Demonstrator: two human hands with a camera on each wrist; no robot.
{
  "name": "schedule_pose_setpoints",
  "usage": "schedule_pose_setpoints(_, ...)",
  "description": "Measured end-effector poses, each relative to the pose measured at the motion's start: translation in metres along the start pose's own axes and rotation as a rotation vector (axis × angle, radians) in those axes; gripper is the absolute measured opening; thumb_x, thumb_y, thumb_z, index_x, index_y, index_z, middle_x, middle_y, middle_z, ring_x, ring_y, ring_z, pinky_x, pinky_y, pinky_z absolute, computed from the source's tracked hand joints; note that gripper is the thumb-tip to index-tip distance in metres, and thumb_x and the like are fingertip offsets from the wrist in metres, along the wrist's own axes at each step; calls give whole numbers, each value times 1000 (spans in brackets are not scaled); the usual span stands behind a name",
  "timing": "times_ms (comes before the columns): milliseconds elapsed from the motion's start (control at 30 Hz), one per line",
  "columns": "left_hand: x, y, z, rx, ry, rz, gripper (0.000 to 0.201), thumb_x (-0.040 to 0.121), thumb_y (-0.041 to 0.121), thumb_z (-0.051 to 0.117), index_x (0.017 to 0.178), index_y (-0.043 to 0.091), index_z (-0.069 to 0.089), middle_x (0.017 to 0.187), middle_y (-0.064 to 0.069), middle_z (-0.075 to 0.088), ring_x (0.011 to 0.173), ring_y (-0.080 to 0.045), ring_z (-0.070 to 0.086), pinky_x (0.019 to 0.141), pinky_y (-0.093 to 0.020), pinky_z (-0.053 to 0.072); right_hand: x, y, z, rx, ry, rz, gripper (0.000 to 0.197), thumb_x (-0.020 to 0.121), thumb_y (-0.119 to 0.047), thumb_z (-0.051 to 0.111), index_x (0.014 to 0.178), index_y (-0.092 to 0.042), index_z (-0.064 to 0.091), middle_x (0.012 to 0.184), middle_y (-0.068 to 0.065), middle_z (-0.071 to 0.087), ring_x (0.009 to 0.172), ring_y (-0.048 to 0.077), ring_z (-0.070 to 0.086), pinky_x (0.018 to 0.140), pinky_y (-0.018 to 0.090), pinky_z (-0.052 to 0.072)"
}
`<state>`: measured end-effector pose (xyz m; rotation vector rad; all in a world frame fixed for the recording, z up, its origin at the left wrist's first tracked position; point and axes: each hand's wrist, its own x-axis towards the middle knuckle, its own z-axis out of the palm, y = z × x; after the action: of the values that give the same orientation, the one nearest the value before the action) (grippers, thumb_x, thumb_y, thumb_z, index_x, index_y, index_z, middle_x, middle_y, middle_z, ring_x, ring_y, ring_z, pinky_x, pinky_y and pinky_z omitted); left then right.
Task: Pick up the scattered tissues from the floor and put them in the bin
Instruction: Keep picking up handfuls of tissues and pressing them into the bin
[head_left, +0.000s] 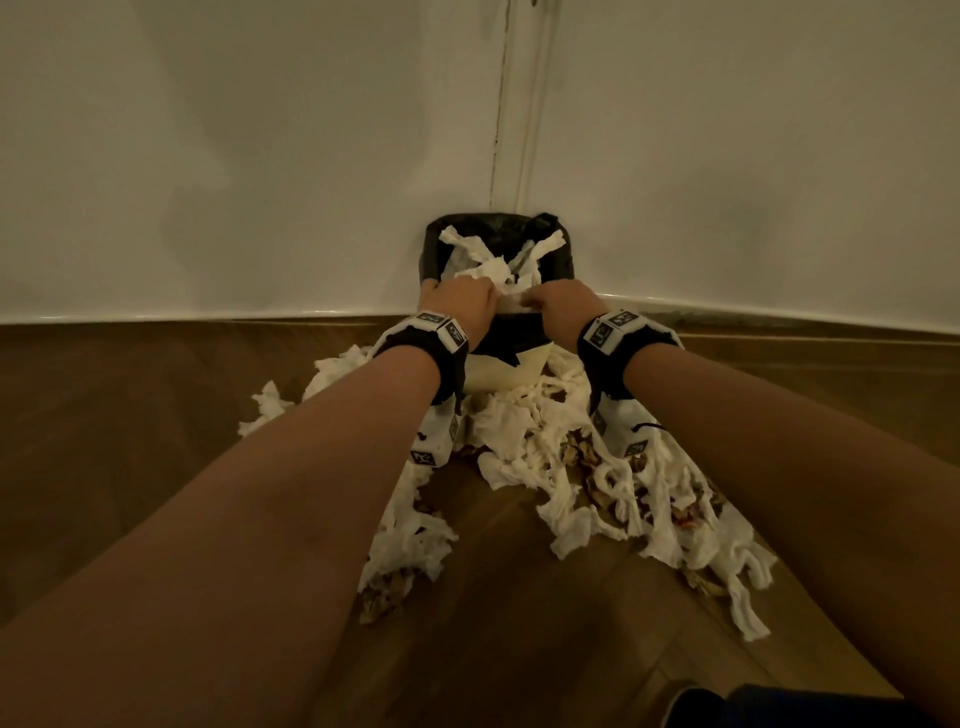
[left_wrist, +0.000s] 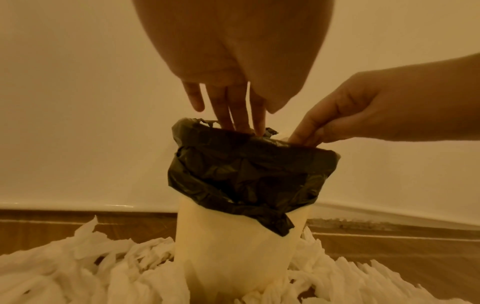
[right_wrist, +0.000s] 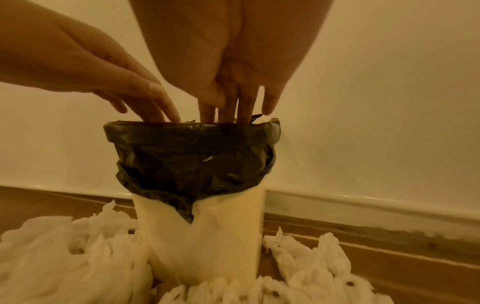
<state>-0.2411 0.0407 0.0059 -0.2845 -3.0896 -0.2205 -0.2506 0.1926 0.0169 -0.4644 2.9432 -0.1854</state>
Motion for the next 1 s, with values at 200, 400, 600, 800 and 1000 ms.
schedule_pose_setpoints(200, -51, -6, -10, -147, 187, -36, 32, 99, 26, 30, 116, 24, 57, 114, -2, 58, 107, -24, 52, 93, -41, 33, -44, -12, 15, 98, 233, 69, 37, 91, -5, 40, 118, -17, 61, 121, 11, 53, 113, 30, 46, 94, 39, 42)
schedule_pose_setpoints(400, -130, -41, 14, -249, 91, -258, 30, 96, 23, 34, 115, 27, 57, 116, -1, 60, 111, -24, 52, 96, -41, 33, -86, -45, 57, 280, 133, 186, 35, 93, -5, 39, 115, -17, 63, 126, 14, 53, 119, 32, 45, 101, 41, 39)
schedule_pose_setpoints(600, -190, -74, 46, -351, -7, -453, 29, 96, 18, 35, 116, 25, 56, 111, -6, 62, 100, -29, 57, 96, -45, 41, -121, -84, 107, 331, 5, 178, 30, 95, -12, 40, 112, -15, 64, 121, 14, 54, 114, 33, 48, 99, 42, 41)
schedule_pose_setpoints(800, -247, -100, 87, -330, -16, -569, 25, 95, 14, 38, 114, 20, 53, 115, -7, 56, 98, -28, 55, 77, -36, 42, -145, -115, 154, 371, -177, 177, 29, 96, -13, 41, 120, -11, 57, 121, 14, 58, 109, 30, 55, 92, 37, 46)
schedule_pose_setpoints(1000, -292, -115, 127, -339, -19, -846, 39, 87, 15, 51, 125, 14, 43, 137, -14, 40, 125, -35, 38, 97, -48, 36, -168, -133, 194, 580, -324, 391, 23, 94, -22, 49, 115, -13, 48, 114, 13, 61, 100, 29, 59, 74, 32, 46)
